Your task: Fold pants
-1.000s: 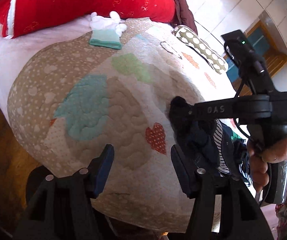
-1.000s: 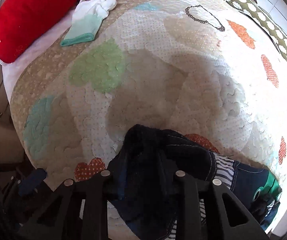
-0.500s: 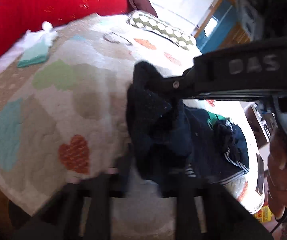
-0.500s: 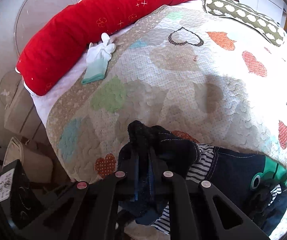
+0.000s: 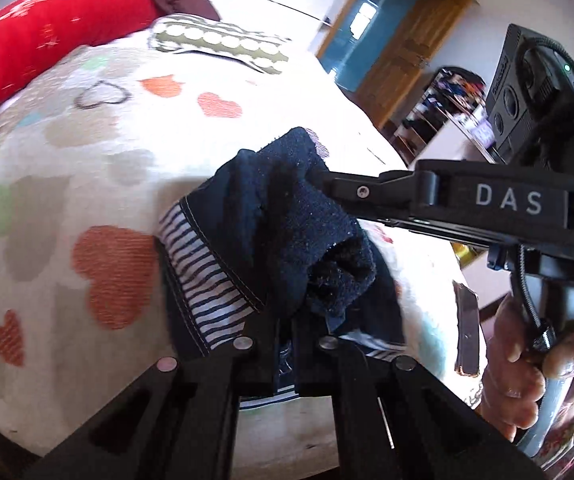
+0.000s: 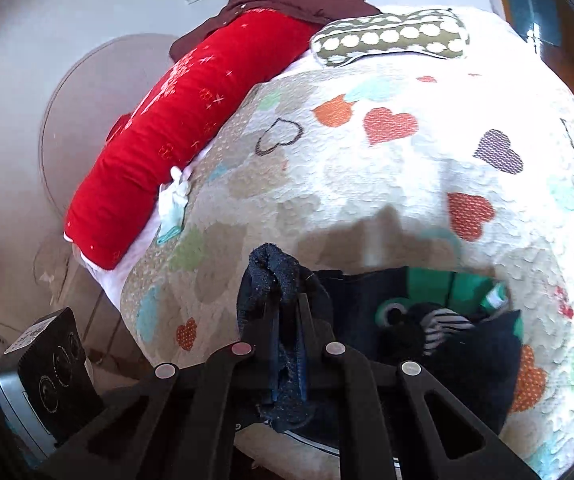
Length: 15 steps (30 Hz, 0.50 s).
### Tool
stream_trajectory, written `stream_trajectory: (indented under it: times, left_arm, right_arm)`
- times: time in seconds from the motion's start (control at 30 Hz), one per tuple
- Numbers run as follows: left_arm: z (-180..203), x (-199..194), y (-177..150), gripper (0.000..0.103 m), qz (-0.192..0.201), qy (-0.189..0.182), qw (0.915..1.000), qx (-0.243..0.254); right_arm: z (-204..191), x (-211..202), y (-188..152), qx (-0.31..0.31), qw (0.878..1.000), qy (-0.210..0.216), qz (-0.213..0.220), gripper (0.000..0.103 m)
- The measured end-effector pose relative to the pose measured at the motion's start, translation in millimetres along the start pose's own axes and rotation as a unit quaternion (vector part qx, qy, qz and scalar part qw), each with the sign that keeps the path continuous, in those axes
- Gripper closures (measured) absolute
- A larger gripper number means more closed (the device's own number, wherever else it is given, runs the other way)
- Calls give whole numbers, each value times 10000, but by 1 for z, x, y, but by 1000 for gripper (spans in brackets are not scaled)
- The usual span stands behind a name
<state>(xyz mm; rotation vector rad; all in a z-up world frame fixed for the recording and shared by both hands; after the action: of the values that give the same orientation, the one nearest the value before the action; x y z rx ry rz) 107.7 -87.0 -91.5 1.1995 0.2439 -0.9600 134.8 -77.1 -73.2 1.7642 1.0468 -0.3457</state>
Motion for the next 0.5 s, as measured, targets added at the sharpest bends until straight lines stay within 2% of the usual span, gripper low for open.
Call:
stream_trajectory:
  times: [0.17,0.27,0.37,0.43,0.5]
  left_arm:
    - [48,34,-9,99,-282,-135,9987,403]
    - [64,30,-18,99,-427,-287,9971,569]
    - [66,12,-19,94,-343,-394,9962,703]
    - [59,3,-15,87,-280,-451,9969,578]
    - [42,0,-8,81,-180,-257,9987,389]
  right_arm:
    - [70,-31,-8,677,9971,-224,254,95]
    - [107,-39,-19,813,9950,-516,255,95]
    - [144,-47,-30,969,9902,-990,200,93]
    - [152,-63,-29,1079,9886,-958,430,93]
    - [150,-79,-22,1156,9869,-839,751,92]
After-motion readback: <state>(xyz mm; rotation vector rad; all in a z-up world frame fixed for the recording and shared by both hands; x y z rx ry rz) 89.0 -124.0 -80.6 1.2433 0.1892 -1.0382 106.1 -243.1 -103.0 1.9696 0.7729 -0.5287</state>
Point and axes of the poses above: each gripper's, at about its wrist camera, not at the fingertips, and x roughly the way its jaws point, z to its right, y to its top, the point moved 7 cm from there along x, roughly the way its jaws point, and after that the axes turned 9 degrees about z, right-handed, at the moved point
